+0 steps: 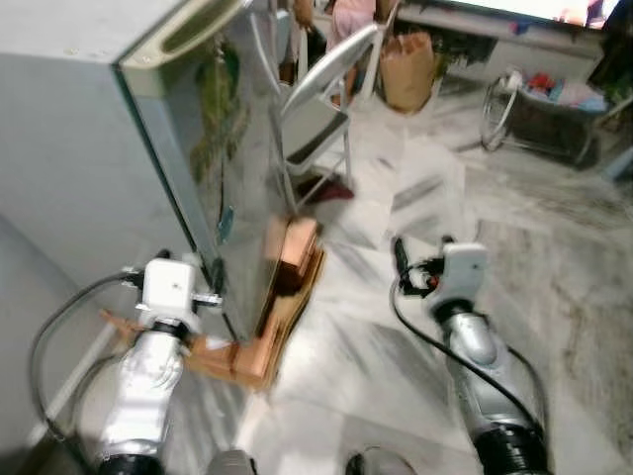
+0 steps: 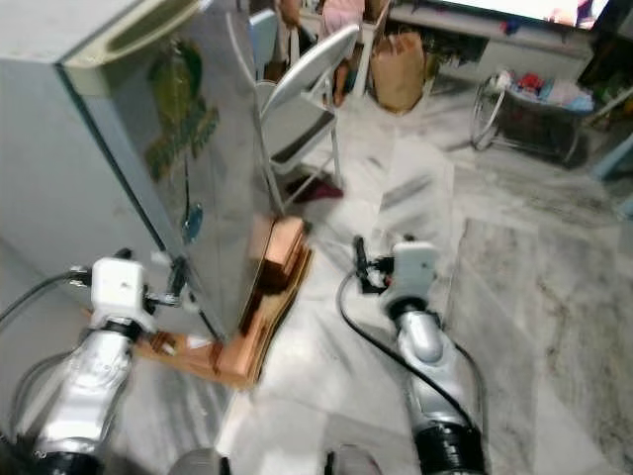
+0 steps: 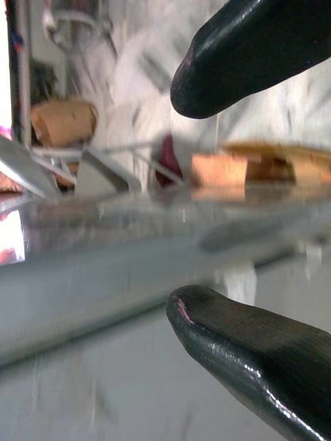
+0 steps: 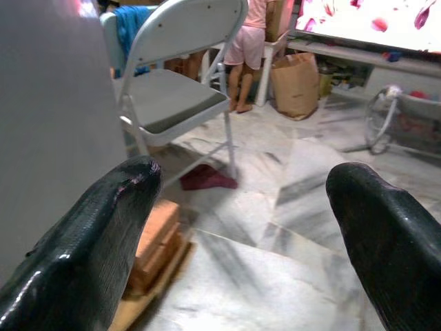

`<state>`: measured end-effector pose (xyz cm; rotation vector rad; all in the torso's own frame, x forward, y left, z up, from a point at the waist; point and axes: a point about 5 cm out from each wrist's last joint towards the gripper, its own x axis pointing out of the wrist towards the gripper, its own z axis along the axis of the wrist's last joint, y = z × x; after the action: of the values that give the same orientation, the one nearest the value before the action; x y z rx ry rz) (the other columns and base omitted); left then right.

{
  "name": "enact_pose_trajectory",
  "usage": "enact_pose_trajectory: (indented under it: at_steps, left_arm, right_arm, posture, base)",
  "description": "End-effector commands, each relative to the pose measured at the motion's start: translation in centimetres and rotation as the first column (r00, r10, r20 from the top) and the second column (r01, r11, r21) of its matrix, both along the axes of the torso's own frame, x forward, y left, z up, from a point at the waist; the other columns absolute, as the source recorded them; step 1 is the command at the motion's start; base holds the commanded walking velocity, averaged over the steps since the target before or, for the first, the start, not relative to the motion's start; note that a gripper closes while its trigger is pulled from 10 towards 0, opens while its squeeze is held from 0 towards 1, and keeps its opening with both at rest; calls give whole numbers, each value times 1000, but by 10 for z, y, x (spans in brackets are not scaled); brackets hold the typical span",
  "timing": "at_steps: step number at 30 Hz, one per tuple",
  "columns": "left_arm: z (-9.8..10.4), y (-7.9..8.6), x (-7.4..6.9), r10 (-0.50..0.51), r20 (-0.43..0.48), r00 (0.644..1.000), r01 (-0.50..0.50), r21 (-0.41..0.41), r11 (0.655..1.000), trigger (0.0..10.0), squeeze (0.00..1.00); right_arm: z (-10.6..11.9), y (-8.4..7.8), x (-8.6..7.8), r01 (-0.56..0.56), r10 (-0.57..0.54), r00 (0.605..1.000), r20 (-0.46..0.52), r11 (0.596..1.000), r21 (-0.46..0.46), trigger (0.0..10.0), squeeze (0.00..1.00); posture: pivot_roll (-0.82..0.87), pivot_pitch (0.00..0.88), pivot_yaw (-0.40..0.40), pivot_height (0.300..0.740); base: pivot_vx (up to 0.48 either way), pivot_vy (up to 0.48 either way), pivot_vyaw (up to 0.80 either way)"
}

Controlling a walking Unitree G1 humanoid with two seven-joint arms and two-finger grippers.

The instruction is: Restocking fridge

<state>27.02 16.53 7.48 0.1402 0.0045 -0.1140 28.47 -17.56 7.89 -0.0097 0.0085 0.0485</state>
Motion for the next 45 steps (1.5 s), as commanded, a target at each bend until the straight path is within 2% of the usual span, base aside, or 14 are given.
enact_pose_trajectory:
  at_steps: [1, 7, 9, 11, 13, 20, 24, 29, 31, 34, 36, 41, 45]
  left_arm:
    - [-6, 10, -1, 18, -35, 999, -18, -3, 1000, 10000, 0]
    - [-4, 20, 22, 67, -38, 997, -67, -3, 998, 10000, 0]
    - [-5, 21, 23, 72, -40, 997, -72, 0, 997, 10000, 0]
    - [-3, 31, 30, 114, -44, 992, -115, -12, 993, 10000, 0]
    - [-2, 31, 31, 115, -42, 992, -116, -12, 993, 10000, 0]
    - [7, 34, 51, 127, -24, 992, -127, -8, 992, 10000, 0]
    - [9, 35, 56, 145, -21, 989, -145, -2, 989, 10000, 0]
    - [18, 26, 69, 128, -8, 992, -129, -27, 991, 10000, 0]
    - [18, 25, 70, 127, -8, 992, -128, -27, 991, 10000, 0]
    - [23, 19, 79, 103, -1, 995, -103, -29, 994, 10000, 0]
    - [24, 18, 80, 97, 2, 995, -97, -28, 995, 10000, 0]
    - [25, 2, 85, 59, 2, 998, -59, -38, 998, 10000, 0]
    - [26, 1, 86, 55, 3, 998, -55, -40, 998, 10000, 0]
  right_arm:
    - [1, 3, -1, -7, 7, 1000, 3, 1000, 4, 10000, 0]
    - [2, -4, -8, 2, -2, 1000, -4, 1000, -10, 10000, 0]
    - [2, -4, -9, 6, -6, 1000, -4, 1000, -8, 10000, 0]
    - [3, -7, -11, 12, -12, 1000, -3, 1000, -9, 10000, 0]
    - [3, -7, -11, 14, -14, 1000, -4, 1000, -10, 10000, 0]
    - [1, -6, -18, -2, 2, 1000, -26, 1000, -10, 10000, 0]
    - [1, -7, -21, -9, 9, 999, -33, 1000, -15, 10000, 0]
    - [0, -13, -28, -3, 2, 999, -48, 1000, -20, 10000, 0]
    - [0, -13, -28, -2, 1, 999, -49, 1000, -20, 10000, 0]
    - [-5, -12, -34, -23, 21, 996, -85, 999, -24, 10000, 0]
    - [-7, -13, -35, -27, 24, 995, -98, 999, -25, 10000, 0]
    - [-31, -27, -47, 17, -22, 978, -205, 999, -29, 10000, 0]
    - [-33, -29, -48, 24, -29, 976, -214, 999, -29, 10000, 0]
  posture:
    - [54, 97, -50, 740]
    - [26, 105, -49, 740]
    - [26, 105, -49, 740]
    - [13, 111, -46, 740]
    - [13, 112, -46, 740]
    - [-5, 130, -54, 740]
    - [-13, 134, -55, 740]
    - [-43, 145, -54, 740]
    - [-43, 145, -54, 740]
    - [-51, 144, -56, 740]
    - [-51, 143, -57, 740]
    - [-47, 139, -55, 740]
    - [-47, 139, -55, 740]
  base:
    - [0, 0, 0]
    - [0, 0, 0]
    - [0, 0, 0]
    - [0, 0, 0]
    - [0, 0, 0]
    - [0, 0, 0]
    - [0, 0, 0]
    - [0, 0, 0]
    - [0, 0, 0]
    - [0, 0, 0]
    - [0, 0, 0]
    - [0, 0, 0]
    - [0, 0, 0]
